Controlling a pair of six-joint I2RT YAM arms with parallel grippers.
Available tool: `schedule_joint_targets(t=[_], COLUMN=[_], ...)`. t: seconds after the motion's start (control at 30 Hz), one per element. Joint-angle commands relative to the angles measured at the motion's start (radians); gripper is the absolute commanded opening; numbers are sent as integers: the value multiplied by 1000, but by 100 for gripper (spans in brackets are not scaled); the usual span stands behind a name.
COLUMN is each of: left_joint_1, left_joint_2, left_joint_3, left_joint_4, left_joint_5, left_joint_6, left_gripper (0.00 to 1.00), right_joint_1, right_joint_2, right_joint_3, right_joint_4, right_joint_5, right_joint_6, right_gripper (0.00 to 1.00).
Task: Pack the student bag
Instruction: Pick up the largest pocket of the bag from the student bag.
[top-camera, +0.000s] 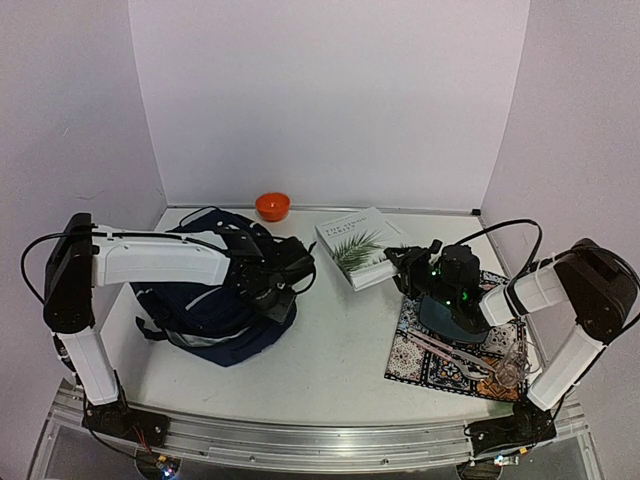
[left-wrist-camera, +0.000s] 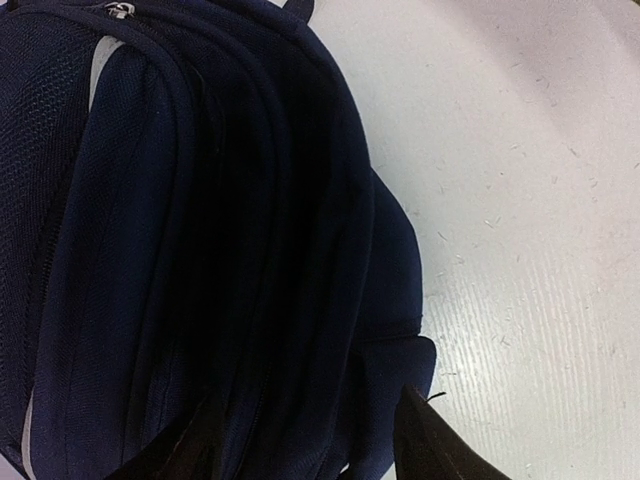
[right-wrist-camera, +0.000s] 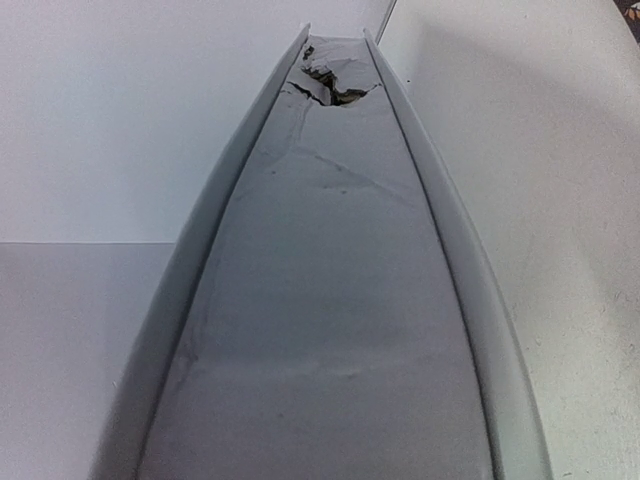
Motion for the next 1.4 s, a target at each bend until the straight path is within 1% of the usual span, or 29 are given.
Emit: schedule_joint_targets(t=[0.0, 0.1, 0.17, 0.27, 0.3, 0.33, 0.57, 0.73, 0.87, 1.07, 1.17, 1.37], left_joint_1=[0, -1, -2, -1, -1, -1, 0, 7, 27, 64, 77, 82], left_joint_2=[42, 64, 64, 56, 51, 44, -7, -12, -15, -25, -23, -2], left_joint_3=[49, 63, 69, 82, 90, 102, 258, 357, 430, 536, 587, 683], left_joint_4=[-62, -89, -96, -106, -109, -115, -180, -219, -250, -268, -268, -269], left_joint_5=[-101, -139, -155, -172, -176, -181, -244, -306, -358, -395, -395, -371], left_joint_6=[0, -4, -4, 2, 5, 8, 57, 109, 144, 208, 238, 283], left_gripper=[53, 40, 29, 8, 3, 0, 0, 0, 0, 0, 0, 0], right_joint_1=[-1, -1, -1, -1, -1, -1, -1, 0, 4, 7, 14, 69], right_joint_2=[-45, -46, -47, -48, -49, -50, -74, -116, -184, -306, -337, -332], right_joint_3=[17, 14, 14, 14, 16, 18, 33, 15, -22, -48, -48, -37], right_joint_4=[174, 174, 175, 174, 174, 174, 170, 141, 56, -126, -206, -231], right_joint_5=[-20, -24, -29, -38, -43, -51, -148, -202, -208, -221, -239, -258], right_joint_6=[-26, -26, -26, -26, -28, -30, -41, -45, -68, -124, -143, -144], right_gripper=[41, 41, 41, 41, 41, 40, 38, 36, 35, 34, 34, 32])
